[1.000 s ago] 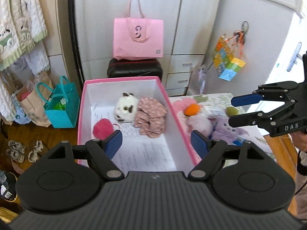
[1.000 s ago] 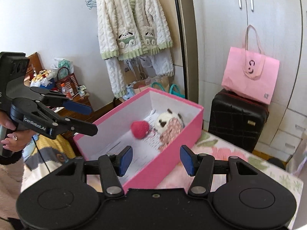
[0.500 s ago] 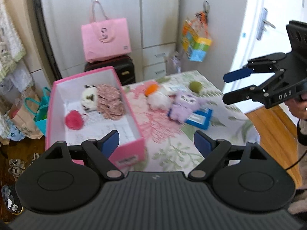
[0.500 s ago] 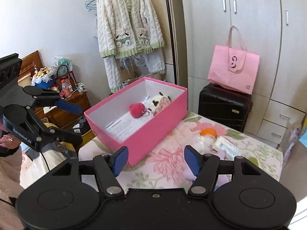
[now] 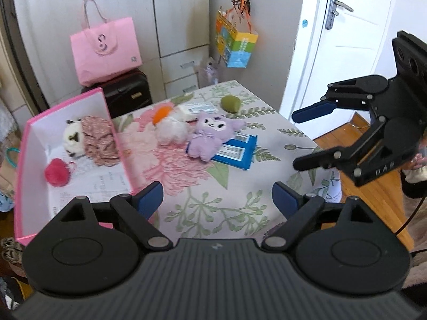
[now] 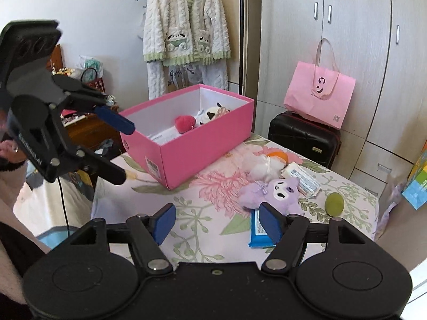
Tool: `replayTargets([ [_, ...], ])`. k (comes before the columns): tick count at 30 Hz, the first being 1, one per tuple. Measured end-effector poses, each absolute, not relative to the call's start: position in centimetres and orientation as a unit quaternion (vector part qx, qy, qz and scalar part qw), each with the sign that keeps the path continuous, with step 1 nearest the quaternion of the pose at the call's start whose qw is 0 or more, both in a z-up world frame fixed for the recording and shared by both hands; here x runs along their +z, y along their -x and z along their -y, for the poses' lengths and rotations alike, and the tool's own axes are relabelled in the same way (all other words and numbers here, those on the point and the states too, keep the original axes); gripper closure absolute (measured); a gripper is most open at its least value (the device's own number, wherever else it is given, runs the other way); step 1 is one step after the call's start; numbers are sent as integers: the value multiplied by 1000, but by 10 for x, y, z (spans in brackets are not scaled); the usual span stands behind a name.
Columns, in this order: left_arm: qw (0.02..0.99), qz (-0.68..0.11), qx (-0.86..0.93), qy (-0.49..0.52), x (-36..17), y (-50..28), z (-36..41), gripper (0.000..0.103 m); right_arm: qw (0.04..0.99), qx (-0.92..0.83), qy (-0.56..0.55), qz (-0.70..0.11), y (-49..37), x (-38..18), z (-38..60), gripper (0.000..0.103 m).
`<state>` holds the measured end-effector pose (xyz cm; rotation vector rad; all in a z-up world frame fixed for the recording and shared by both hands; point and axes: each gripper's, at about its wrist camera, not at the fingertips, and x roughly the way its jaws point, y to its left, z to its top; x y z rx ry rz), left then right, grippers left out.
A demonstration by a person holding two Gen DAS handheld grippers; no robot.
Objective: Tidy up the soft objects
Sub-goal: 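Withdraw both grippers from the box back over the table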
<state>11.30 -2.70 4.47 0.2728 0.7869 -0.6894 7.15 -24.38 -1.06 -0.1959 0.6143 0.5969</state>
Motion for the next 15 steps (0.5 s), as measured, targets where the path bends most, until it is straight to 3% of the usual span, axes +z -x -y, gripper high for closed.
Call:
replayTargets([
  [15, 874, -345, -339, -48, -9, -174, 59, 11, 911, 283, 159, -253, -105, -67, 242, 29],
])
